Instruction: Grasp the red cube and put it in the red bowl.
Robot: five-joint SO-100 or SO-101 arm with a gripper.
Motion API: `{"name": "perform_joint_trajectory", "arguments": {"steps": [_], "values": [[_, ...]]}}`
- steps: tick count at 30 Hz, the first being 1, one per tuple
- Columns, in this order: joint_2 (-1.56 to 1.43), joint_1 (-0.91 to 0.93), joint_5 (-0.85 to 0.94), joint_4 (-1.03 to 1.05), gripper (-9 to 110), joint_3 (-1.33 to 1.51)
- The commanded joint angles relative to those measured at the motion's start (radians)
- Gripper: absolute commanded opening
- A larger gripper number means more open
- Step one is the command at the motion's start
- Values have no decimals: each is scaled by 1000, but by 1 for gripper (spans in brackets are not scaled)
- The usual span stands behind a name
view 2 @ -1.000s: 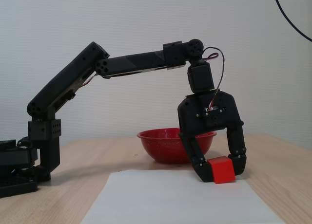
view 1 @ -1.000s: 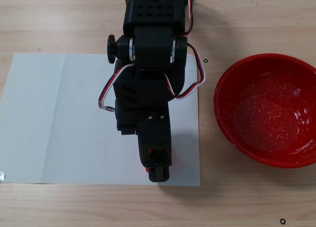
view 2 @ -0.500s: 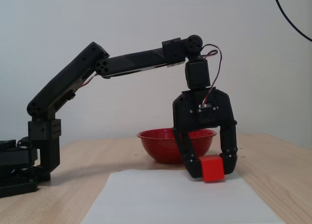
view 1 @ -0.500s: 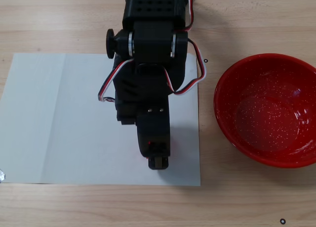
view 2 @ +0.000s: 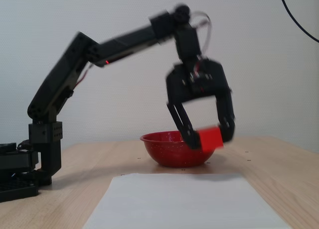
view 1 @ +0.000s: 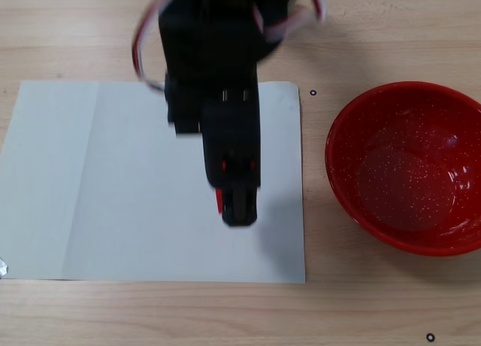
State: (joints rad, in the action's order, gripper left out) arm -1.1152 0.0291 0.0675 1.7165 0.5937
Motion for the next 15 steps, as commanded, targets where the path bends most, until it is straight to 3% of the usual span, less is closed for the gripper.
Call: {"name": "perform_joint_trajectory", "arguments": {"steps": [1,15], "values": [[-218,18,-6,2,0,-3],[-517,106,-29,-124,0,359]]}}
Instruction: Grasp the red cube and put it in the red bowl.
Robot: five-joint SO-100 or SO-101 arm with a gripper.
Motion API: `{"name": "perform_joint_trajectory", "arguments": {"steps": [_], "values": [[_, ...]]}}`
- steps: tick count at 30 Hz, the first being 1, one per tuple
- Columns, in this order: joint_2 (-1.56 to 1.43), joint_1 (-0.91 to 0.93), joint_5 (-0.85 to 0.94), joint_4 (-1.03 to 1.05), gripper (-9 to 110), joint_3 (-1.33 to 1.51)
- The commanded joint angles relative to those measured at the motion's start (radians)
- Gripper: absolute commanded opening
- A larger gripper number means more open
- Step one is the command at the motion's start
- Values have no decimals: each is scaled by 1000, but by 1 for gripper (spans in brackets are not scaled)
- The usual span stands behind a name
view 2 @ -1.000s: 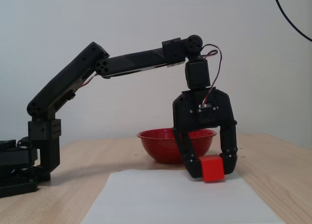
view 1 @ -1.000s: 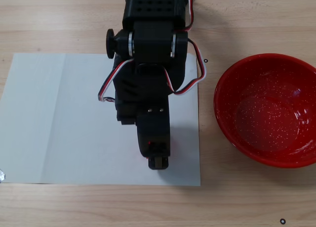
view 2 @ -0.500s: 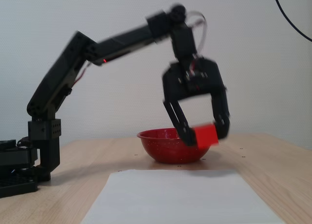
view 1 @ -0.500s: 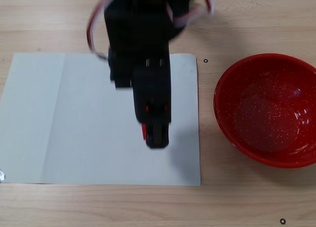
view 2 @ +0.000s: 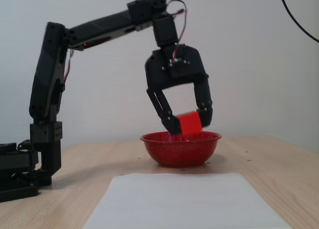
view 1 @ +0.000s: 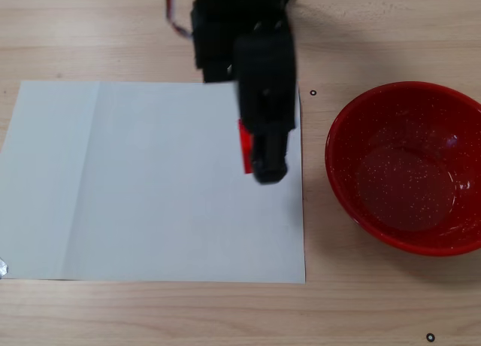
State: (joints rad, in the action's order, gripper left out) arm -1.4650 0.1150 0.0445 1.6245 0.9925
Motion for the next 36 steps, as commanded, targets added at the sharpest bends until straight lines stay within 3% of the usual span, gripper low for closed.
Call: {"name": "perform_joint_trajectory", "arguments": {"steps": [1,27,32,36], "values": [[-178,35,-5,-35,0,-31],[-152,479,44,-80,1,-40],[-106,491,41,-104,22,-40],[-72,492,35,-103,24,-55]]}}
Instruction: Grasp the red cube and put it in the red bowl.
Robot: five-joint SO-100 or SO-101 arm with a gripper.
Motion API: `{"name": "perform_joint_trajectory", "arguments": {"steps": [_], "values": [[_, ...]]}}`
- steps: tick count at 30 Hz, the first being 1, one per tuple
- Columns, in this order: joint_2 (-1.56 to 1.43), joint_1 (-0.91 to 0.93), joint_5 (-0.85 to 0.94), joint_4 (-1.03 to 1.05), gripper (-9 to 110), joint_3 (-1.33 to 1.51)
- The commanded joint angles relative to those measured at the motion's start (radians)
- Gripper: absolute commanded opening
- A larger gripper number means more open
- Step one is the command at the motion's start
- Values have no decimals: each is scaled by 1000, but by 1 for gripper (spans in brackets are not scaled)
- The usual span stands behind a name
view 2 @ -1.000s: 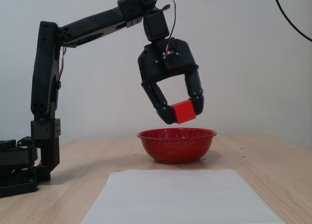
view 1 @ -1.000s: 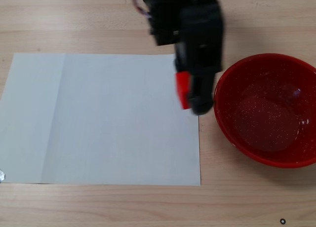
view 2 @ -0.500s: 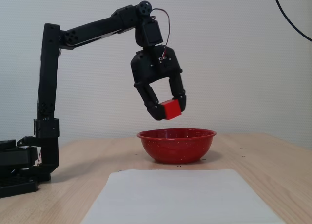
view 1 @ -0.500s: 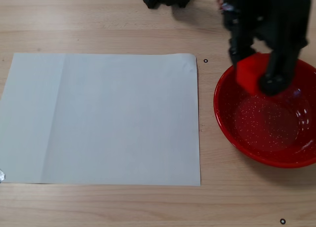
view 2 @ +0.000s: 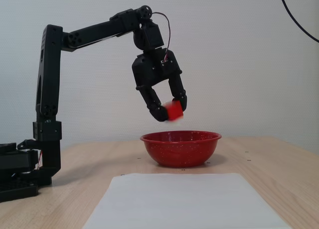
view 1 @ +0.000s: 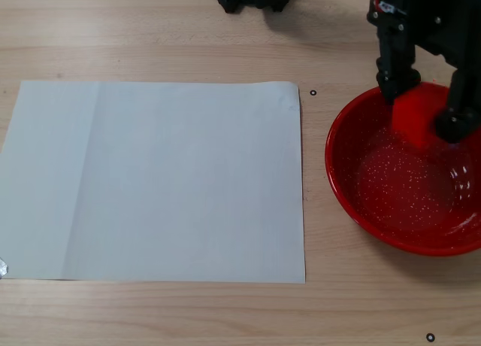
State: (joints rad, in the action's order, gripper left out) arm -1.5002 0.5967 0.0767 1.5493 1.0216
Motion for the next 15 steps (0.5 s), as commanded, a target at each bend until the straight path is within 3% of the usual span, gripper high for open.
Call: {"name": "perform_joint_trajectory", "arguments": {"steps": [1,15], "values": [[-34,11,2,-28,25,-84],[-55,-17,6,-21,14,-87]]}}
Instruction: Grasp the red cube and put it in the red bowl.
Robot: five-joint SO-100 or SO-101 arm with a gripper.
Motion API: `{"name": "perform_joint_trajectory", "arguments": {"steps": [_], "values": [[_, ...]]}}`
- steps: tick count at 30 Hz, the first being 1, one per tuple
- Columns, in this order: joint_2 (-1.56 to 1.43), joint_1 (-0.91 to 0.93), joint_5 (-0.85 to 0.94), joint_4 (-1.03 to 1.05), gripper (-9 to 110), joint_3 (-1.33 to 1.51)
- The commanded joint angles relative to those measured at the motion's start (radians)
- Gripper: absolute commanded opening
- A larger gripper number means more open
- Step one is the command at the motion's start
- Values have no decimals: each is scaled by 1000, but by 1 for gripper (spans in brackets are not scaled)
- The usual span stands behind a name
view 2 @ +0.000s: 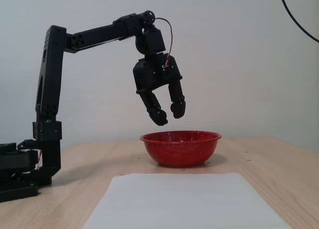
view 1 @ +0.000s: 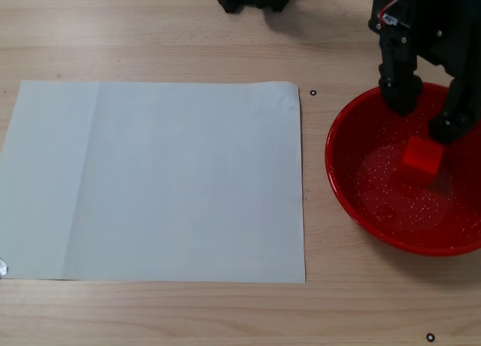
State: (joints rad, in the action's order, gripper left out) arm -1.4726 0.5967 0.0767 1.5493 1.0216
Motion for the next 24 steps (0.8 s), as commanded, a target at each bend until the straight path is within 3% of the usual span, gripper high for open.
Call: {"name": "perform_joint_trajectory", "arguments": {"steps": [1,5,24], "values": [[-86,-20,5,-21,12,-86],[-104,-37,-6,-29,0,-74],[-394,-161,-54,-110,0,161]]}}
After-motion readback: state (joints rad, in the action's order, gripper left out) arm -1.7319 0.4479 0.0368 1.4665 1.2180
